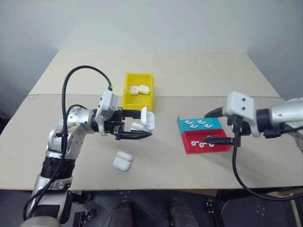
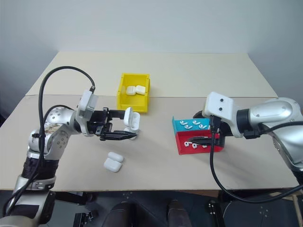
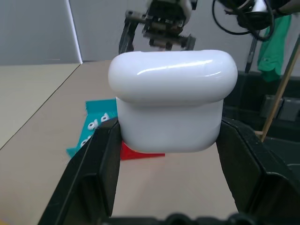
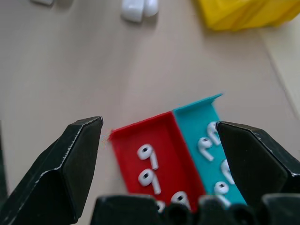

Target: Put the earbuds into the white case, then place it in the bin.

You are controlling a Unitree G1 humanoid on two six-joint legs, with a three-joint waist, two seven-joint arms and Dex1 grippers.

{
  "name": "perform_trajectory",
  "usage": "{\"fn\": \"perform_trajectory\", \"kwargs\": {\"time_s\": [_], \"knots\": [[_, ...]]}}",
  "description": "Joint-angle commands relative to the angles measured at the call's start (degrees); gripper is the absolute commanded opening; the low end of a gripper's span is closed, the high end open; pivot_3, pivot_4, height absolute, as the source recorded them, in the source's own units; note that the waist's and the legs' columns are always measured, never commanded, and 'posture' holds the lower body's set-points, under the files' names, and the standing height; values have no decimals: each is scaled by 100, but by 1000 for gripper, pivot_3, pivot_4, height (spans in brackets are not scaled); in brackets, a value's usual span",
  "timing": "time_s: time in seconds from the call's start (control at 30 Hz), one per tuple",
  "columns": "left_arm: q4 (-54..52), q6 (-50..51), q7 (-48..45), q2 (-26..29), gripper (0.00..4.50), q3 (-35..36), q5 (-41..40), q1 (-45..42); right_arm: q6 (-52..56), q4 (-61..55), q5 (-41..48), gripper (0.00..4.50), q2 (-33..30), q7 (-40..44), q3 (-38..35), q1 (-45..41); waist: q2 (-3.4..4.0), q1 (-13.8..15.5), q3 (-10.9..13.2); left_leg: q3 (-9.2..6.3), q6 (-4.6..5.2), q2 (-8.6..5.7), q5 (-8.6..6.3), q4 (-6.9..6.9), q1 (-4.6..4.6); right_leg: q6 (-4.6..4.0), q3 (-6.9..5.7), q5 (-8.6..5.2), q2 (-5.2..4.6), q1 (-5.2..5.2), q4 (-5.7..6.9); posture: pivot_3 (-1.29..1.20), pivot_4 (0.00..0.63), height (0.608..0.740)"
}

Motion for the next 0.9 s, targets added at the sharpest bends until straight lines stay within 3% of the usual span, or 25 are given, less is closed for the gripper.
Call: {"fn": "perform_trajectory", "kwargs": {"time_s": [0.03,0.17,0.33,0.67,0.9], "knots": [[-380,71,96,-116,2748,-34,-309,45,-11,243,-432,4500,-1,444,532,-399,0,-1,0,0,0,0,0,0,0,0,0,0,0,-1,0,0,150,740],[-508,162,204,-231,2748,4,-561,164,-295,608,-1111,4500,243,812,1295,-792,0,-25,0,1,0,1,0,0,0,0,2,0,1,-3,0,0,150,740],[-584,179,275,-212,2748,25,-688,297,-565,1192,-1843,3245,719,998,1880,-1138,0,-9,0,1,0,0,0,0,-1,0,1,0,1,-5,0,0,150,740],[-800,167,677,-196,2748,87,-701,508,-1540,2260,-3138,3245,1482,971,2458,-1386,0,3,0,1,0,-1,0,0,-2,0,0,0,0,-5,0,0,150,740],[-1050,193,901,-144,2748,106,-765,705,-2076,2691,-3644,3245,1787,1048,2467,-1389,1,-9,0,1,-1,0,0,0,2,-1,0,0,0,0,-2,0,150,740]]}}
